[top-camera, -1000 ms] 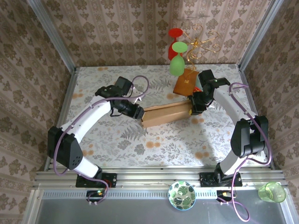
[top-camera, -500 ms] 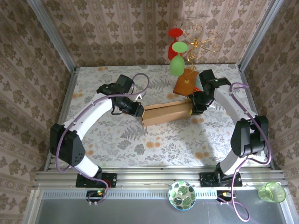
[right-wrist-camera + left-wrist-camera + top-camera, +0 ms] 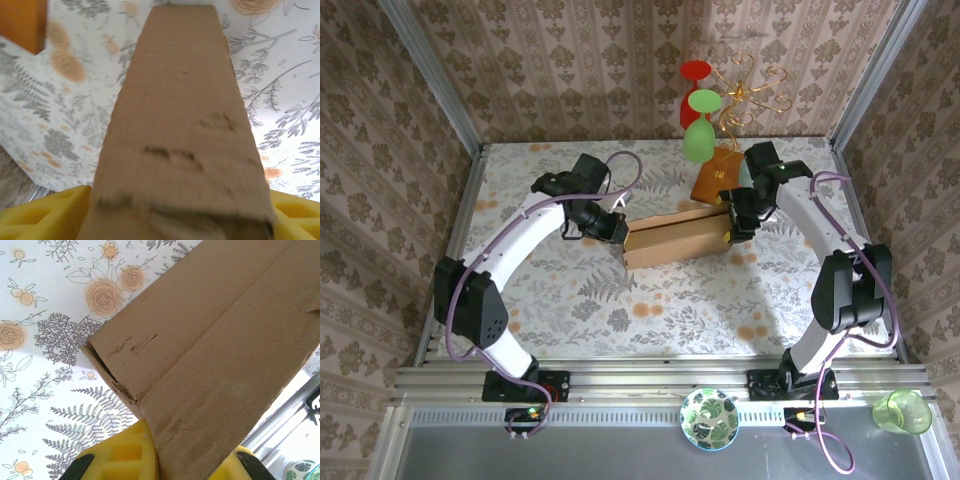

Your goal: Fold the paper box

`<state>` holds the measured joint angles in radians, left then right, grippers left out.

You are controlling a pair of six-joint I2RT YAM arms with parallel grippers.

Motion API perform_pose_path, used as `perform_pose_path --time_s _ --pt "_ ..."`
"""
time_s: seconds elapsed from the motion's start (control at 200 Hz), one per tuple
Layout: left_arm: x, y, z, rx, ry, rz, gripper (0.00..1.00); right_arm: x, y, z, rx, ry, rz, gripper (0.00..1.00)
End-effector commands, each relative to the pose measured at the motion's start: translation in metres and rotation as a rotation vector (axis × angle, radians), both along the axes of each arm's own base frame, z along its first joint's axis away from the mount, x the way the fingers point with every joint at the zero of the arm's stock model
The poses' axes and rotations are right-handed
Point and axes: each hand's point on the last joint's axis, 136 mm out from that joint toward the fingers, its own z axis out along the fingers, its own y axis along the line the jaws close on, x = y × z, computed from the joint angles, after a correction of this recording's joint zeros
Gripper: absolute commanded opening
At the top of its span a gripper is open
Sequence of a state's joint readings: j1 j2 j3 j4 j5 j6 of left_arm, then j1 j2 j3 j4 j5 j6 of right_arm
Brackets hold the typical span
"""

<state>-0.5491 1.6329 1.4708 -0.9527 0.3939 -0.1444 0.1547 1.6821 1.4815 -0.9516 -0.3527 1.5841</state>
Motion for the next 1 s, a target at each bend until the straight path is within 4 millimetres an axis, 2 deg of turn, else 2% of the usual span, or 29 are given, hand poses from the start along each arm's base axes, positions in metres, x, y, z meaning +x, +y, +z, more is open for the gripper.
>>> perform_pose_path --time_s 0.0,0.075,0.22,0.435,0.57,0.665,0.76,0.875,0.96,0.97,0.995 --pt "-0.005 0.016 -0.022 0.088 0.084 0.022 0.09 0.005 -0.012 0.023 -0.067 -0.078 0.039 0.77" --pt "-0.005 0.020 -0.021 0.087 0.104 0.023 0.09 0.004 -0.017 0.033 -0.109 -0.121 0.090 0.81" --pt "-0.006 0.029 -0.017 0.095 0.112 0.017 0.08 0.002 -0.033 0.065 -0.243 -0.256 0.194 0.85" --pt "-0.009 0.043 -0.011 0.125 0.111 -0.003 0.08 0.001 -0.045 0.103 -0.426 -0.464 0.417 0.84" --pt "-0.010 0.050 -0.006 0.149 0.107 0.006 0.08 0.000 -0.037 0.114 -0.526 -0.583 0.647 0.73" --pt "-0.011 0.052 0.000 0.157 0.115 0.024 0.08 -0.012 -0.030 0.123 -0.627 -0.618 0.810 0.66" --pt "-0.011 0.052 0.006 0.157 0.122 0.050 0.08 -0.024 -0.022 0.127 -0.655 -0.636 0.912 0.61" --pt "-0.010 0.050 0.013 0.165 0.119 0.067 0.07 -0.037 -0.012 0.123 -0.667 -0.632 0.987 0.59" --pt "-0.011 0.047 0.011 0.187 0.137 0.062 0.07 -0.041 -0.011 0.110 -0.646 -0.597 0.988 0.57" --pt "-0.011 0.048 0.010 0.190 0.141 0.062 0.07 -0.045 -0.012 0.117 -0.650 -0.619 0.977 0.57" --pt "-0.012 0.047 0.009 0.199 0.146 0.061 0.07 -0.048 -0.013 0.118 -0.647 -0.626 0.972 0.57"
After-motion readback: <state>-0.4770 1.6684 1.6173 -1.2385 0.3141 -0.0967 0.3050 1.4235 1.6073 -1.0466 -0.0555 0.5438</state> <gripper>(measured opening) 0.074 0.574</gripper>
